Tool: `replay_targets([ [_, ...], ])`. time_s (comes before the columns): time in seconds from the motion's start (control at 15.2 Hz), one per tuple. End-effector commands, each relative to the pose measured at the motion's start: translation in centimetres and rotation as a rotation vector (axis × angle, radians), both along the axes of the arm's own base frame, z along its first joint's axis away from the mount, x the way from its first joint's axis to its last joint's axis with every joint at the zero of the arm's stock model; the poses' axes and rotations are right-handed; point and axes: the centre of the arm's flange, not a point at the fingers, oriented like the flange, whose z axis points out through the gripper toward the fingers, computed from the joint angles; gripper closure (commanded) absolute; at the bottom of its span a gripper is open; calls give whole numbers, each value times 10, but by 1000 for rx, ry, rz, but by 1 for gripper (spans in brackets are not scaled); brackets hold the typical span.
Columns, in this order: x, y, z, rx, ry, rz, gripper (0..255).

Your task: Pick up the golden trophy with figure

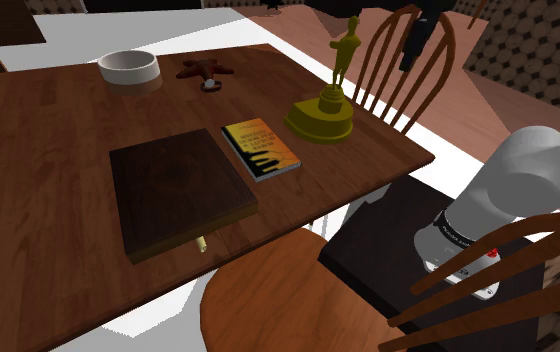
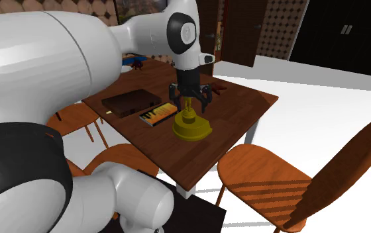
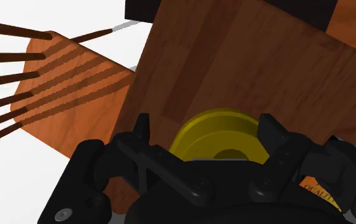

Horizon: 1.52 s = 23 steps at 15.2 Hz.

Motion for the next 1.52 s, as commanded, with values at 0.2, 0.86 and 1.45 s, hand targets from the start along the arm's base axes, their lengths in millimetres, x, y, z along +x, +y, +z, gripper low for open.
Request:
replay_targets([
  [0.2,39,18,13,-33,44,139,0],
  [0.86,147,116,39,-143,192,603,0],
  [1.45,163,140,4,-164,220,691,0],
])
